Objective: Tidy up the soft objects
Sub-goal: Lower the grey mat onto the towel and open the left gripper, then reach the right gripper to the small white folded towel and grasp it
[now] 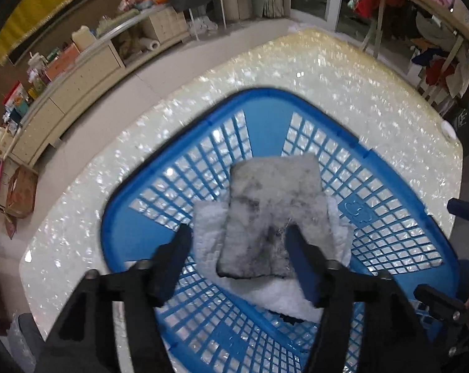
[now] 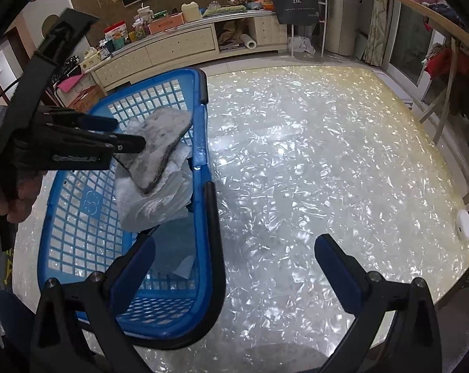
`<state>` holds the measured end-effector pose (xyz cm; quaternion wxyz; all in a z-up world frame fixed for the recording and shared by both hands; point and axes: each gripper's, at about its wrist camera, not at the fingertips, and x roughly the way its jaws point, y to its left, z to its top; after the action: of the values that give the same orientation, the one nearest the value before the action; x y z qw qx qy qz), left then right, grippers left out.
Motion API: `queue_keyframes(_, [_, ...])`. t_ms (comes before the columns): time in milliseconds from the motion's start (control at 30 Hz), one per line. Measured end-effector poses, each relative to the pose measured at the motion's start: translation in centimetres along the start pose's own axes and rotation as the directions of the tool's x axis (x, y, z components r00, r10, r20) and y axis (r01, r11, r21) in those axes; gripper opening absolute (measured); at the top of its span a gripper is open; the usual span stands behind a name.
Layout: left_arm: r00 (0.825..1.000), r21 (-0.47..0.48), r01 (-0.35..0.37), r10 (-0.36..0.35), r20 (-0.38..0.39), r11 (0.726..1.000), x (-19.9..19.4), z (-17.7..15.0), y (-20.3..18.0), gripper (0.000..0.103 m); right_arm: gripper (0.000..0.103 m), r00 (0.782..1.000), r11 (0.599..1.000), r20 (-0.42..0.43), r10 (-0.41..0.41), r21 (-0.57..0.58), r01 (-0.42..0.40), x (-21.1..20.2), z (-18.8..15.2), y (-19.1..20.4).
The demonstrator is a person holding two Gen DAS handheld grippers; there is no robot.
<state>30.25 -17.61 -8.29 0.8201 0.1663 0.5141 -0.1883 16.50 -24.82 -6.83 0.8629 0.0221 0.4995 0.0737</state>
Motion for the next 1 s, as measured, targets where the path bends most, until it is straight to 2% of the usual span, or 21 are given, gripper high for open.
queue_keyframes(200, [0.998,0.017,-0.028,0.027,0.064,0.999,-4.3,-1.7,1.1,0.065,0.103,1.000,1.000,0.021,-0.005,-0.015,0.006,-1.6,-0.1,1.2])
queue_keyframes(433, [0.990,-0.063,-0.019,0.028,0.139,0.998,-9.3,-5.1,3.5,0.077,0.103,0.998,0.998,0.062,-0.001,-0.063,0.005,-4.0,-0.1,4.4])
queue_keyframes(500, [0.990,-0.081,-0.006,0.017,0.143,0.997,-10.3,-6.2,4.1,0.083,0.103,0.997,0.997,0.074,0.003,-0.078,0.002,-4.6,-0.1,5.4])
queue_keyframes(667, [0.985,-0.109,-0.053,0.070,0.157,0.993,-12.7,-9.5,5.8,0.087,0.103,0.995,0.993,0.100,0.015,-0.118,-0.004,-5.8,-0.1,7.9])
queue_keyframes(800, [0.982,-0.141,-0.091,0.113,0.154,0.986,-14.4,-12.3,7.3,0.103,0.103,0.993,0.987,0.109,0.035,-0.159,-0.017,-6.3,-0.2,10.5])
queue_keyframes(1000, [0.976,-0.197,-0.124,0.155,0.150,0.972,-16.6,-16.5,9.4,0.103,0.103,0.992,0.973,0.097,0.078,-0.224,-0.055,-5.9,-0.1,14.3])
